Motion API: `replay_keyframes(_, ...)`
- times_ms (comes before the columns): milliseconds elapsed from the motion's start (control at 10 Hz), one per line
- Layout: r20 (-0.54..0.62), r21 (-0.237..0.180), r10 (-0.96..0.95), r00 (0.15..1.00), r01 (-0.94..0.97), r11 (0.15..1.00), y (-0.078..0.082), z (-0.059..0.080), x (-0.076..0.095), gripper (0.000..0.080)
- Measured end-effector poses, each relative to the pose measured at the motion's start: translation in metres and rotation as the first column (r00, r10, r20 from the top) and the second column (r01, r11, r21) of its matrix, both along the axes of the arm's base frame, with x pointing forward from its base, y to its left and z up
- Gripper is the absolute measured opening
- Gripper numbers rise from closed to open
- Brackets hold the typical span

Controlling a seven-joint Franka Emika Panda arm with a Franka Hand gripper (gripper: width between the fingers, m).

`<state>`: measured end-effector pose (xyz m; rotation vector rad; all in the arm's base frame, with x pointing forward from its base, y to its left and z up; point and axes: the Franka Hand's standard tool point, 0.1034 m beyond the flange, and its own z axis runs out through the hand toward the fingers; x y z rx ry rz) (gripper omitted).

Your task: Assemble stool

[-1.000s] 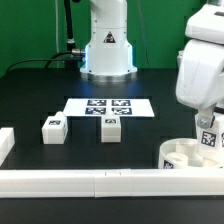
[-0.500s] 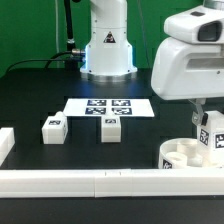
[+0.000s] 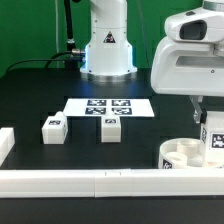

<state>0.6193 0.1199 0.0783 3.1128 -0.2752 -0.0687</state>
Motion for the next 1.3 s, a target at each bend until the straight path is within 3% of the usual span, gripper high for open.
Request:
replay_keyframes(400, 0.046, 0.04, -0.438, 0.898, 0.436, 0.899, 0.003, 0.0, 0.001, 0.0337)
replay_keyframes(700, 0.043, 0.072, -0.615, 0.787, 0.612, 0.788, 0.005, 0.0, 0.001, 0.0337)
replay_keyframes(1100, -0.006, 0.086, -0.82, 0.572, 0.818, 0.569, 0.01, 0.0, 0.001, 0.0337)
replay_keyframes(1200, -0.011, 0.135, -0.886, 0.463, 0.879, 0.457, 0.012, 0.0, 0.004, 0.0337)
replay_keyframes(1300, -0.036, 0.154, -0.942, 0.334, 0.933, 0.325, 0.015, 0.0, 0.003, 0.0337)
